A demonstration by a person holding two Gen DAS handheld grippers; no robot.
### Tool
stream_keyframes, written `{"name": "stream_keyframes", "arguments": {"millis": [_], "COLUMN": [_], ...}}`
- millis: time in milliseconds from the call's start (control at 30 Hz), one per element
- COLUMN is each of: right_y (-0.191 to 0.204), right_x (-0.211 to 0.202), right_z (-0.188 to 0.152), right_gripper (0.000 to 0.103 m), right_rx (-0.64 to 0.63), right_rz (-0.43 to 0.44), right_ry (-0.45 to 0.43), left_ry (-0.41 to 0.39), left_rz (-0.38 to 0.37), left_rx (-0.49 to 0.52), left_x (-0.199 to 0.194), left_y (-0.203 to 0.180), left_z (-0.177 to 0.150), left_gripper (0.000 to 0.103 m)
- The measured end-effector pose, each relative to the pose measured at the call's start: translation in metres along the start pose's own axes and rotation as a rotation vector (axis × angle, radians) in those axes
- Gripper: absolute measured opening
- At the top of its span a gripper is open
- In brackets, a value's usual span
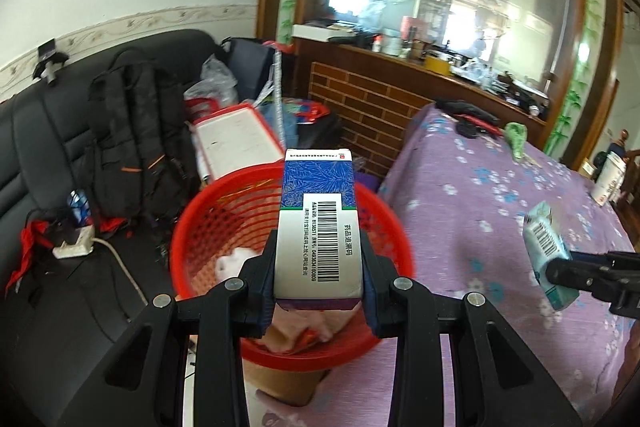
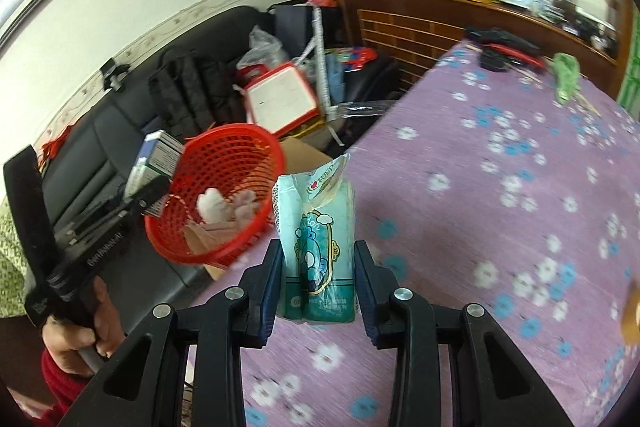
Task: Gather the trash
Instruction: 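Carry the box and packet over the red wastebasket and open both grippers, then return both tools to the table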
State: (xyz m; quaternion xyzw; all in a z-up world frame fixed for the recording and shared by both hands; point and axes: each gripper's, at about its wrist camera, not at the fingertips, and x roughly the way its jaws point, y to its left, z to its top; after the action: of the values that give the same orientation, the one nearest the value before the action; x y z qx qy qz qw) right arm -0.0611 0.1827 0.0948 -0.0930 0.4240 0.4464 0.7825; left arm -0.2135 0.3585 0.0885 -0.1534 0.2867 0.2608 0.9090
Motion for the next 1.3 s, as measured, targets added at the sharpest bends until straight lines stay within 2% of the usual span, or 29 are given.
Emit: {"name": "stream_keyframes", "arguments": {"millis": [367, 467, 533, 633, 833, 900, 1000, 1300], "right_y": [0.051, 0.058, 0.06, 0.055, 0.031, 0.022, 0.007, -0.052], "right_x": [0.048, 0.059, 0.066, 0.068, 0.042, 0.03, 0.013, -0.039], "right_z": [0.043, 0.056, 0.064, 0.068, 0.054, 0.044, 0.027, -0.024], "right_gripper": [0.041, 0.05, 0.06, 0.061, 0.061, 0.061, 0.061, 0.061], "right_rx": [-0.049, -0.042, -0.03, -0.001, 0.024, 0.027, 0.043, 0.137], "right_rz": [0.086, 0.103, 0.123, 0.135, 0.125, 0.093, 0.073, -0.054], "right_ry": [0.024, 0.013, 0.002, -0.007, -0.045, -0.055, -0.065, -0.099], "left_ry": [0.027, 0.023, 0.016, 0.008, 0.002, -0.002, -0.005, -0.025], "left_rz": [0.021, 0.023, 0.027, 0.017, 0.003, 0.003, -0.008, -0.03], "left_rx": [-0.028, -0.032, -0.038, -0.055, -0.055, -0.046, -0.014, 0.139], "left_x": [0.015, 0.016, 0.015, 0.013, 0.01, 0.007, 0.004, -0.007], "left_y": [0.025, 0.027, 0.029, 0.032, 0.03, 0.023, 0.006, -0.076], "left_z": [0.001, 0.003, 0.005, 0.007, 0.006, 0.005, 0.002, -0.013], "left_gripper": [0.033, 0.033, 0.034, 0.057, 0.059, 0.059, 0.062, 0.068]}}
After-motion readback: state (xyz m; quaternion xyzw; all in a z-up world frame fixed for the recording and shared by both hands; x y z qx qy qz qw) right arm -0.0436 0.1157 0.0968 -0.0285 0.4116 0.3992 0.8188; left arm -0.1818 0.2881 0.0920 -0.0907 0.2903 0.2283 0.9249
